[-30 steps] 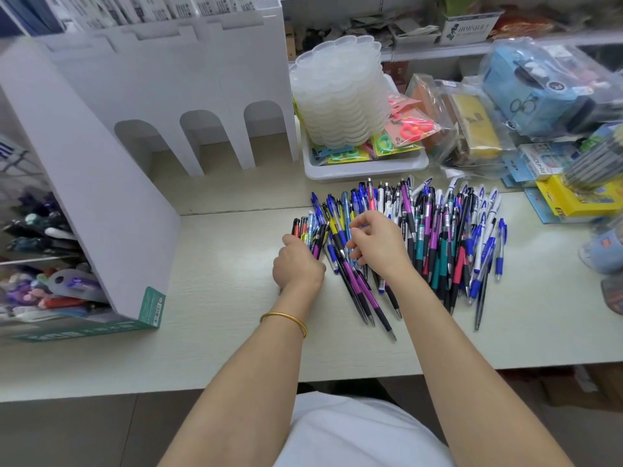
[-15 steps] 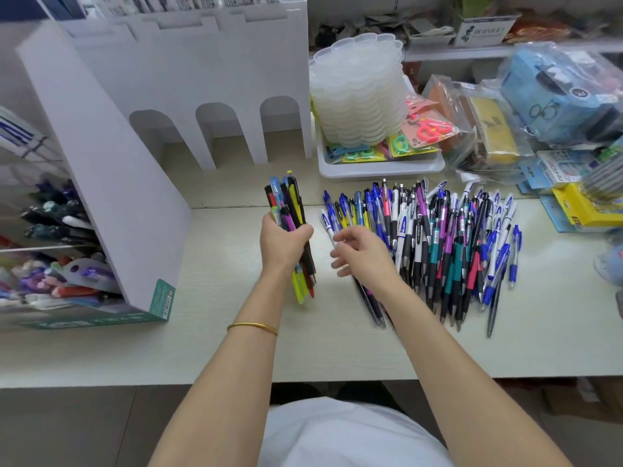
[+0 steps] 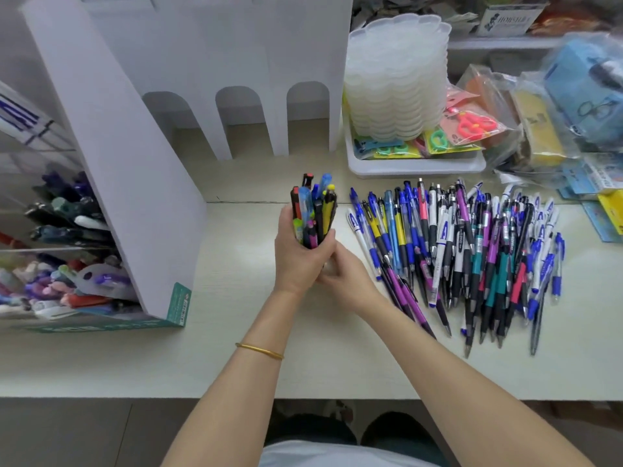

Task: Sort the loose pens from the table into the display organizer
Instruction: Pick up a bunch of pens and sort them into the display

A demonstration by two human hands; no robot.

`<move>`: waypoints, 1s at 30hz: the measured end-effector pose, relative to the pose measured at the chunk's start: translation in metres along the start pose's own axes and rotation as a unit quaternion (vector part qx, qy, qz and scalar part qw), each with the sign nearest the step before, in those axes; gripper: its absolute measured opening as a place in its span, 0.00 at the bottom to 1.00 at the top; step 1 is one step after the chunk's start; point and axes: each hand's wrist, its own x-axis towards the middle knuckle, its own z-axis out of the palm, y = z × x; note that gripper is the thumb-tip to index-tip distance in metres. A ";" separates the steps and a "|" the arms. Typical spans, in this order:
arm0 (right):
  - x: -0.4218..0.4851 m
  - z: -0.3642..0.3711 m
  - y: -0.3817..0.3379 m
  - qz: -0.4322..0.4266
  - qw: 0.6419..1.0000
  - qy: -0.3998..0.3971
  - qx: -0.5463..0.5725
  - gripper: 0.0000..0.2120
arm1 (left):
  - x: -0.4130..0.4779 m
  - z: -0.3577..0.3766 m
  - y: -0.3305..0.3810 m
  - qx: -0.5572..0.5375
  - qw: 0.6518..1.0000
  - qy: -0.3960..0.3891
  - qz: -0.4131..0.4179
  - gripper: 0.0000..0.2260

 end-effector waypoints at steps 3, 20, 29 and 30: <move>-0.004 0.008 0.000 -0.025 0.999 0.026 -0.026 0.19 | -0.004 -0.007 -0.010 -0.024 0.999 0.008 -0.022 0.22; -0.020 0.011 -0.004 -0.036 0.999 -0.024 -0.027 0.28 | -0.002 -0.009 -0.005 -0.048 0.991 0.054 -0.114 0.14; -0.025 -0.017 -0.069 0.023 0.975 0.069 0.210 0.12 | -0.019 -0.037 0.049 -0.320 0.914 -0.076 -0.237 0.08; -0.023 -0.017 -0.078 0.019 0.975 0.068 0.212 0.11 | -0.023 -0.043 0.053 -0.333 0.907 -0.082 -0.243 0.09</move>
